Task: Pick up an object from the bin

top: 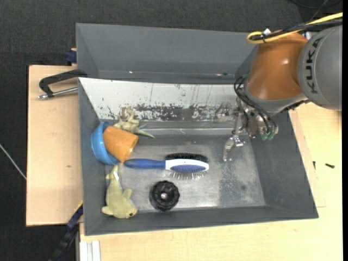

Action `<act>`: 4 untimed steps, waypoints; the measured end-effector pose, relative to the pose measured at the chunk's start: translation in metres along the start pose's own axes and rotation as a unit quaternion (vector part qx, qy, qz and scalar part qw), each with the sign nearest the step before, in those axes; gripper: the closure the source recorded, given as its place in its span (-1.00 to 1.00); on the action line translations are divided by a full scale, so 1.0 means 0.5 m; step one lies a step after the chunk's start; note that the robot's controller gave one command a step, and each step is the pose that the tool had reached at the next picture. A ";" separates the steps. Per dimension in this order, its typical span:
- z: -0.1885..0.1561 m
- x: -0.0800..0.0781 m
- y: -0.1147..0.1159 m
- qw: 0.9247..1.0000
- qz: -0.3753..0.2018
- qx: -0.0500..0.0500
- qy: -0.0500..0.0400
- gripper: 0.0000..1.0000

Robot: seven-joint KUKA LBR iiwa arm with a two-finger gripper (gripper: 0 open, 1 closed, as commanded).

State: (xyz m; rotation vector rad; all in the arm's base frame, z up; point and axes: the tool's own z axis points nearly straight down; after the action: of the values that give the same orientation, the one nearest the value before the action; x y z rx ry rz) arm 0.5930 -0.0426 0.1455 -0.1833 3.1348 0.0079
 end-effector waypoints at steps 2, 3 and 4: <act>0.140 0.058 0.096 0.999 -0.041 0.003 -0.005 1.00; 0.146 0.064 0.096 0.999 -0.041 0.003 0.000 -1.00; 0.142 0.033 0.254 0.997 -0.080 0.001 -0.005 -1.00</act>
Offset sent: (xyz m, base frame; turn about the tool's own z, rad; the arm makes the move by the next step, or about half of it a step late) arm -0.0388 0.0441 -0.0755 -0.0819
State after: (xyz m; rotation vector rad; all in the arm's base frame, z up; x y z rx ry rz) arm 0.5618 0.0819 0.0754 -0.4314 3.1001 0.0066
